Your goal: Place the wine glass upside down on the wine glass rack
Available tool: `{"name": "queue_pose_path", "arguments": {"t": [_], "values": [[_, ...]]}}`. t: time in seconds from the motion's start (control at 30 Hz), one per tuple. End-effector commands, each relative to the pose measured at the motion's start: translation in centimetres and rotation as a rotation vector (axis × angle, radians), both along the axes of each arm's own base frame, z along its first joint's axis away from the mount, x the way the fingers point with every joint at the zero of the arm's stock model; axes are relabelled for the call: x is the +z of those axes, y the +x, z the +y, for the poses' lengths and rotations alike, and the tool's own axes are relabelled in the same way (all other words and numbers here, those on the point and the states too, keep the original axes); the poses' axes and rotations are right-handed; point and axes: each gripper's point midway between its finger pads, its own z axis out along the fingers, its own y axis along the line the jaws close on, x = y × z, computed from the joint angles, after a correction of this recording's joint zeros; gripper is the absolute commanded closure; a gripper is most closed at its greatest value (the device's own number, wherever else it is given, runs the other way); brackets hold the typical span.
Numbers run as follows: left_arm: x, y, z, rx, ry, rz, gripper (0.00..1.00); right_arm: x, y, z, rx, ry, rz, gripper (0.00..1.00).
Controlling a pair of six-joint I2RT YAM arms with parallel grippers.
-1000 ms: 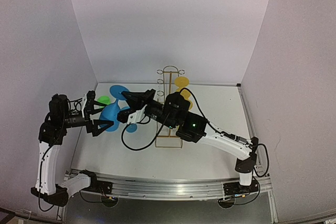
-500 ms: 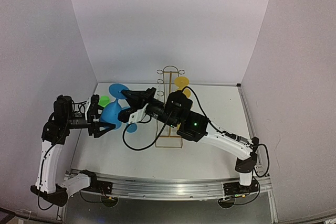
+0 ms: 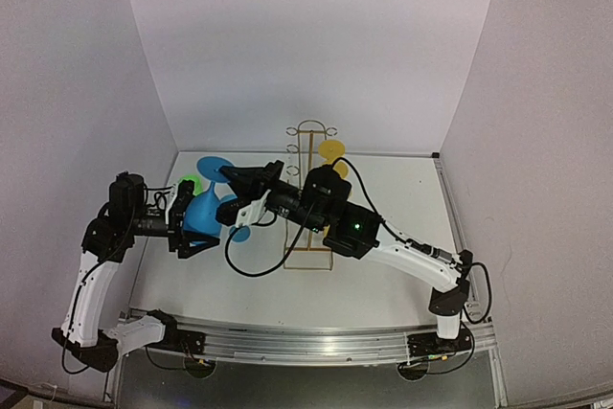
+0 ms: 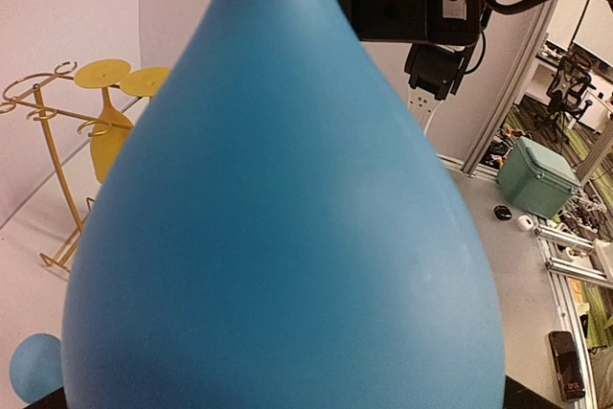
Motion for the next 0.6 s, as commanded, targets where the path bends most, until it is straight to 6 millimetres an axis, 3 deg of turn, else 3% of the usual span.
{"name": "queue_pose_path", "arguments": {"t": [0.0, 0.2, 0.37, 0.4, 0.47, 0.57], "values": [[1.7, -0.2, -0.5, -0.031, -0.042, -0.065, 0.17, 1.3, -0.8, -0.3, 0.027, 0.035, -0.001, 1.00], [2.0, 0.2, -0.4, -0.009, -0.051, -0.080, 0.41, 0.8, -0.7, -0.4, 0.021, 0.026, 0.012, 1.00], [2.8, 1.0, -0.2, 0.065, -0.102, -0.118, 0.47, 0.5, -0.4, -0.5, 0.002, 0.025, 0.028, 1.00], [2.8, 1.2, -0.1, 0.078, -0.112, -0.123, 0.47, 0.5, -0.3, -0.5, -0.002, 0.028, 0.031, 0.95], [2.6, 1.6, -0.1, 0.101, -0.125, -0.123, 0.47, 0.6, -0.1, -0.6, -0.012, 0.036, 0.036, 0.72], [2.5, 2.3, -0.2, 0.125, -0.141, -0.119, 0.48, 0.7, 0.4, -0.7, -0.039, 0.052, 0.045, 0.48]]}}
